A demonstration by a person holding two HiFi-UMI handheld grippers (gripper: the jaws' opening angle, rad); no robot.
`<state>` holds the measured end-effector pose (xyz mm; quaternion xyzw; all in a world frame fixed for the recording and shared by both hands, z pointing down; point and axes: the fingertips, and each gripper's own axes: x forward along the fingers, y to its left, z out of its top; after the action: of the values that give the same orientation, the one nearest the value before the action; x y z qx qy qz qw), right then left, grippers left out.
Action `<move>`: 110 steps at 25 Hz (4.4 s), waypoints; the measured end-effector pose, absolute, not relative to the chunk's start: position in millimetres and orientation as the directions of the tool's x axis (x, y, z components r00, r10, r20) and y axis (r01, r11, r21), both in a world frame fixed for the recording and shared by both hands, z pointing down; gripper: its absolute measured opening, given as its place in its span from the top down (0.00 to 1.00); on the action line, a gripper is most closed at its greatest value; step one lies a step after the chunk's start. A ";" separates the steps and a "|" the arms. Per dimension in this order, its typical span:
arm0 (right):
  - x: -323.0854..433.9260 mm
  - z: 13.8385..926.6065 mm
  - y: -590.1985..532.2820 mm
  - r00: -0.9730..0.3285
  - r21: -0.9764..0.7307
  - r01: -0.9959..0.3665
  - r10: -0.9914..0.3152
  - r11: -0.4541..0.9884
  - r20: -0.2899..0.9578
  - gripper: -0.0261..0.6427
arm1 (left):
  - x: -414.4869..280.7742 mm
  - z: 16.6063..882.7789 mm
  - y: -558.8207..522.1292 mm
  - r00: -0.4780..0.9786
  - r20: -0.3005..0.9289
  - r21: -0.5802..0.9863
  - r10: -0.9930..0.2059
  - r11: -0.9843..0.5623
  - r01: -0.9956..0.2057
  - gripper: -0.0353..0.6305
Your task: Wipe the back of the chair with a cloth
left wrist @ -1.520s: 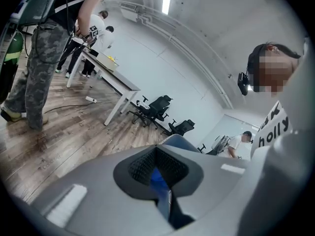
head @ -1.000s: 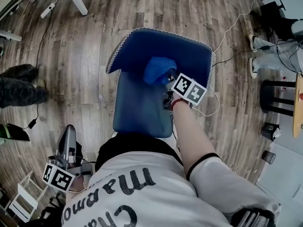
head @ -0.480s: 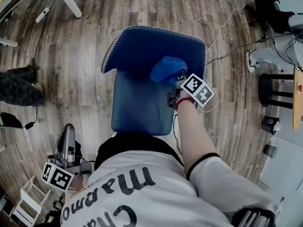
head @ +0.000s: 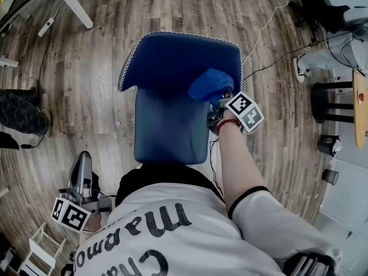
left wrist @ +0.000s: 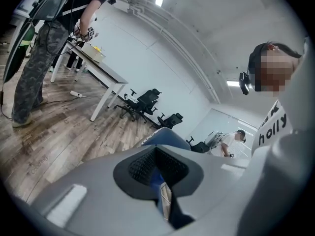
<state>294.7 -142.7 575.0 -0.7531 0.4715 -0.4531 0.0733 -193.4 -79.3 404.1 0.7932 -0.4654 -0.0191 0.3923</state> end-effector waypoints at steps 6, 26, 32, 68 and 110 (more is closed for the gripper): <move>311.9 565.3 -122.0 0.188 -0.530 -0.634 -0.777 -0.563 0.601 0.84 | -185.4 405.9 -78.0 0.595 0.330 0.647 -0.733 -0.283 -0.708 0.94; 362.5 559.4 -37.8 0.441 -0.510 -0.422 -0.661 -0.750 0.607 0.85 | -184.1 406.3 -73.1 0.628 0.325 0.649 -0.707 -0.317 -0.692 0.94; 323.9 548.6 -41.7 0.400 -0.428 -0.570 -0.692 -0.701 0.601 0.85 | -182.9 409.6 -64.0 0.626 0.319 0.658 -0.712 -0.309 -0.687 0.94; -0.6 604.9 -230.4 -0.432 -0.464 -0.881 -0.555 0.092 0.711 0.85 | -301.0 404.7 20.0 0.154 0.405 0.580 -0.901 0.124 -0.805 0.94; 192.6 621.2 -205.4 -0.179 -0.301 -0.946 -0.575 -0.123 0.799 0.82 | -252.2 402.5 -47.0 0.349 0.394 0.580 -0.850 -0.065 -0.812 0.94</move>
<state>192.6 -205.4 621.2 -0.6052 0.6281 -0.4417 -0.2101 -252.2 -47.0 402.5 0.7293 -0.5699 -0.0253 0.3778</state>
